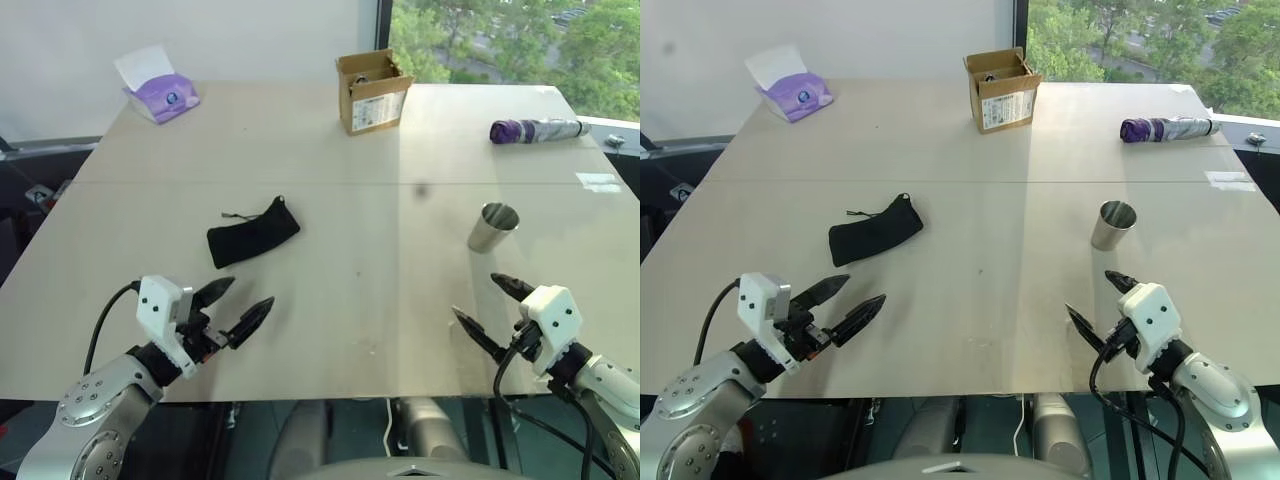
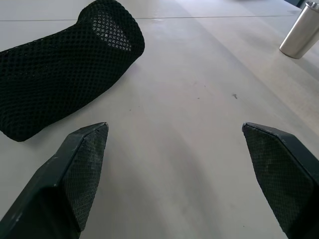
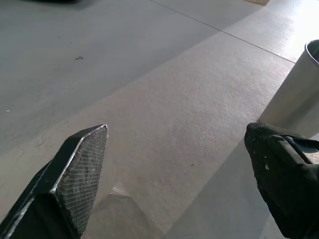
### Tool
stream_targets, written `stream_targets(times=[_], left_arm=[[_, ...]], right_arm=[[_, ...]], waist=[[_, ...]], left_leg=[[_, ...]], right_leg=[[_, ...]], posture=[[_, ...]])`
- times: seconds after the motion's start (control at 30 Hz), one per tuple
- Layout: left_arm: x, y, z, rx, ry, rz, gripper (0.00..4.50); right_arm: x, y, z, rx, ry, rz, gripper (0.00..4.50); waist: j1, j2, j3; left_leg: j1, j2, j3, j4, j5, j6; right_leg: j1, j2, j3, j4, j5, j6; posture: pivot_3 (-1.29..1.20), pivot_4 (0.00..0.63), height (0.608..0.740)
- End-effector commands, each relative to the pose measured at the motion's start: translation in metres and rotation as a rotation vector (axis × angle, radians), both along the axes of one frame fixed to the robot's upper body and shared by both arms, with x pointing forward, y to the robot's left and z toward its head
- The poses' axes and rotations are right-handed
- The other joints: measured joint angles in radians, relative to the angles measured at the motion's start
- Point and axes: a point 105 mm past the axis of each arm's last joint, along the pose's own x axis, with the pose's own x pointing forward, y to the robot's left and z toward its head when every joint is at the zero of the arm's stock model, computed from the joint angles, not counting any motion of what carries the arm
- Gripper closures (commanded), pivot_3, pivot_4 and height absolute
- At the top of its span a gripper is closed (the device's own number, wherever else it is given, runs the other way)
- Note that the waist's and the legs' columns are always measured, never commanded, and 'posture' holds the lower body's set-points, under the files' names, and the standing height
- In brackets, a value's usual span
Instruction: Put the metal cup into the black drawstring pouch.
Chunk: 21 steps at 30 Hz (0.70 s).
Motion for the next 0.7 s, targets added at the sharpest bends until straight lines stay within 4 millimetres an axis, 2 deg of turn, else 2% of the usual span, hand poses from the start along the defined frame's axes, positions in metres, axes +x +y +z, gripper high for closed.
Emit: stream_targets(times=[0.03,0.13,0.23,0.37,0.53,0.7], left_arm=[[0.01,-0.003,0.02,0.004,-0.073,0.025,0.02],[0.033,-0.01,0.036,-0.023,-0.086,0.135,0.02],[0.047,-0.009,0.044,-0.023,-0.057,0.24,0.02],[0.064,-0.008,0.049,0.134,0.004,0.314,0.02],[0.083,-0.011,0.055,0.345,-0.015,0.262,0.02],[0.091,-0.01,0.059,0.382,-0.024,0.248,0.02]], right_arm=[[0.0,0.006,0.009,0.001,-0.06,0.028,0.0],[0.001,0.013,0.014,0.002,-0.083,0.087,0.0],[0.003,0.017,0.019,0.01,-0.096,0.118,0.0],[0.004,0.021,0.024,0.009,-0.103,0.152,0.0],[0.008,0.025,0.029,0.012,-0.118,0.162,0.0],[0.01,0.029,0.035,0.022,-0.141,0.166,0.0]], waist=[[0.0,0.0,0.0],[0.009,0.0,0.0],[0.003,-0.001,0.0],[-0.001,-0.001,0.0],[-0.001,-0.001,0.0],[-0.002,0.0,0.001]], left_leg=[[0.0,0.0,0.0,0.0,0.0,0.0],[0.0,0.0,-0.002,0.001,0.0,0.0],[0.001,0.0,-0.002,0.003,0.0,0.0],[0.001,-0.001,-0.003,0.001,0.0,0.0],[0.002,-0.001,-0.003,-0.002,0.0,0.0],[0.002,-0.001,-0.002,-0.003,0.0,0.0]], right_leg=[[0.0,0.0,0.0,0.0,0.0,0.0],[0.001,0.0,-0.002,0.0,0.0,0.0],[0.002,0.0,-0.002,0.001,0.0,0.001],[0.003,0.001,-0.002,0.001,0.004,0.002],[0.003,0.001,-0.002,0.0,0.004,0.001],[0.002,0.001,-0.001,-0.001,0.004,0.001]], posture=[[0.0,0.15,0.74],[0.0,0.15,0.74],[0.0,0.15,0.74],[0.0,0.15,0.74],[0.0,0.15,0.74],[0.0,0.15,0.74]])
